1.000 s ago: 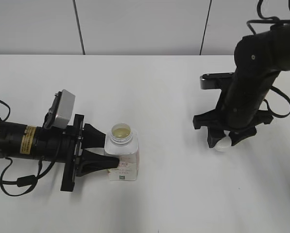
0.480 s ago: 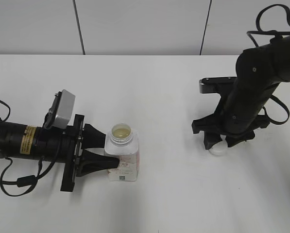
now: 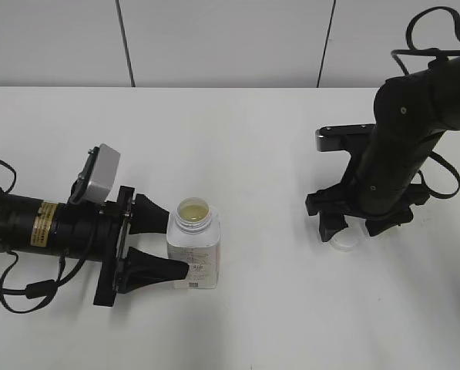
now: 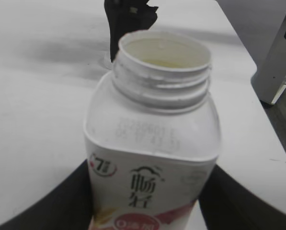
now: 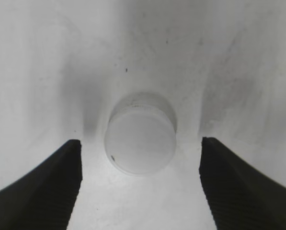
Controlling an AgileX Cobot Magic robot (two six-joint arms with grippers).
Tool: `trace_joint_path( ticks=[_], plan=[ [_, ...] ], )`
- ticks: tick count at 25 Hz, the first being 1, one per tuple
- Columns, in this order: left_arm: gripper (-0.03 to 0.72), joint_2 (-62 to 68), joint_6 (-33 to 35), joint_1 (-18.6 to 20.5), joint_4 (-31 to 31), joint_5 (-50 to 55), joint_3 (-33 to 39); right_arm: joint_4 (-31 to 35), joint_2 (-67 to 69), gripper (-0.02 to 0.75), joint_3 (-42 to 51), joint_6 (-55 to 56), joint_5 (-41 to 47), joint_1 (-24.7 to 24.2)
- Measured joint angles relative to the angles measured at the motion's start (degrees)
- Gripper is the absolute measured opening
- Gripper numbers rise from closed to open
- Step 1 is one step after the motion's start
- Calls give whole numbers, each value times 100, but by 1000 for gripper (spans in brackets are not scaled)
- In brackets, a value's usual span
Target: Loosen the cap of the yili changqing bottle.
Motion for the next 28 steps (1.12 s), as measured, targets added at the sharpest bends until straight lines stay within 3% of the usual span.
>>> trace_joint_path(
  ticks=[5, 19, 28],
  plan=[
    [543, 0, -103, 82, 200, 0, 0, 0, 0, 595, 0, -13, 85, 0],
    [547, -287, -461, 941, 1026, 171, 0, 5, -16, 595, -211, -36, 273, 0],
    [548, -995, -994, 1046, 1365, 1017, 0, -36, -406, 595, -569, -177, 302, 0]
  ],
)
